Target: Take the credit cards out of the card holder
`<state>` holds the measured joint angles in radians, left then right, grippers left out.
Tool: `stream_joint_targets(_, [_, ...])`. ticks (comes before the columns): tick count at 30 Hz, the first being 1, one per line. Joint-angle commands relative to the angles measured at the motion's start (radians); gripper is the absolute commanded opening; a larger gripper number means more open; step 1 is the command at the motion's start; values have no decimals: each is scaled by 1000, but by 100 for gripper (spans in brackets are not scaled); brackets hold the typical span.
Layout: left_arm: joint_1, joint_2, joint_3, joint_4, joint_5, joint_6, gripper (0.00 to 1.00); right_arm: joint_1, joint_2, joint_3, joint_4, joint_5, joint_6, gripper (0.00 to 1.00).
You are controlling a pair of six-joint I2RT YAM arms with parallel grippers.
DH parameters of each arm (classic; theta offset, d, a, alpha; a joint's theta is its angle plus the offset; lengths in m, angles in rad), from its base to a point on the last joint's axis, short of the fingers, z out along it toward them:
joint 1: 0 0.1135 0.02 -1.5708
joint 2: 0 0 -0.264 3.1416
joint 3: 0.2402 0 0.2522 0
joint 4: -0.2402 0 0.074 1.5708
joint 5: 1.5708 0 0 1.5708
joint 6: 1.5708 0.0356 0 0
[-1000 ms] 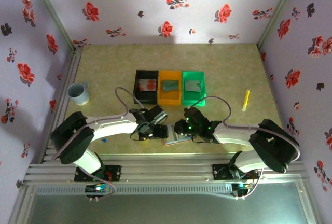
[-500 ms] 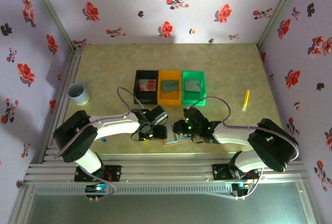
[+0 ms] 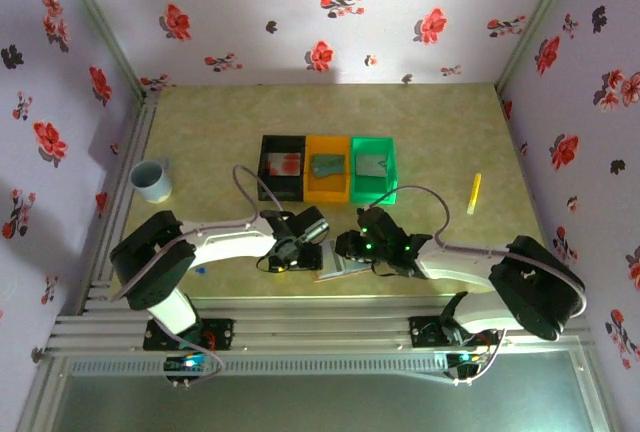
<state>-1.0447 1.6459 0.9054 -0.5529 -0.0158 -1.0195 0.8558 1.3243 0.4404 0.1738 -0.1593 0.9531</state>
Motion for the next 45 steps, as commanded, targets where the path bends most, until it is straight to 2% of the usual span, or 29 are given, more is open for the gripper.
stream_joint_targets(1, [-26, 98, -33, 111, 86, -19, 80, 6, 0, -14, -25, 6, -4, 26])
stream_joint_targets(15, [-57, 159, -26, 134, 94, -28, 80, 16, 65, -27, 52, -40, 18, 25])
stream_joint_targets(32, [-63, 202, -22, 148, 105, -21, 80, 20, 15, -46, 124, -106, 26, 18])
stream_joint_targets(45, [-63, 206, -19, 148, 105, -18, 80, 20, 7, -94, 268, -174, 52, 14])
